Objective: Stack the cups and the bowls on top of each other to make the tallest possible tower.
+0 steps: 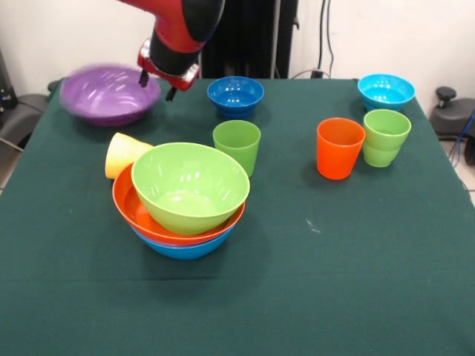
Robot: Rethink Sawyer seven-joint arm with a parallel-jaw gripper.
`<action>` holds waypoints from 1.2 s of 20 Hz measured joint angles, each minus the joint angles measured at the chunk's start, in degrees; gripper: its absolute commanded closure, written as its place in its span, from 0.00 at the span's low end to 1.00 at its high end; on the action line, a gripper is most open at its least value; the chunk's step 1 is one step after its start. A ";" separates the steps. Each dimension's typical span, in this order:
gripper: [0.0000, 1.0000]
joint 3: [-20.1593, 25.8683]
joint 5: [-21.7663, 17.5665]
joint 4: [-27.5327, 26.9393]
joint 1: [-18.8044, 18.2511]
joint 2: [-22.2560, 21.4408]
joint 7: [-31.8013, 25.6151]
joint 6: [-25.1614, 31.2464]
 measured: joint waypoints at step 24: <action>0.00 -0.92 0.71 2.28 0.30 0.01 0.00 -0.01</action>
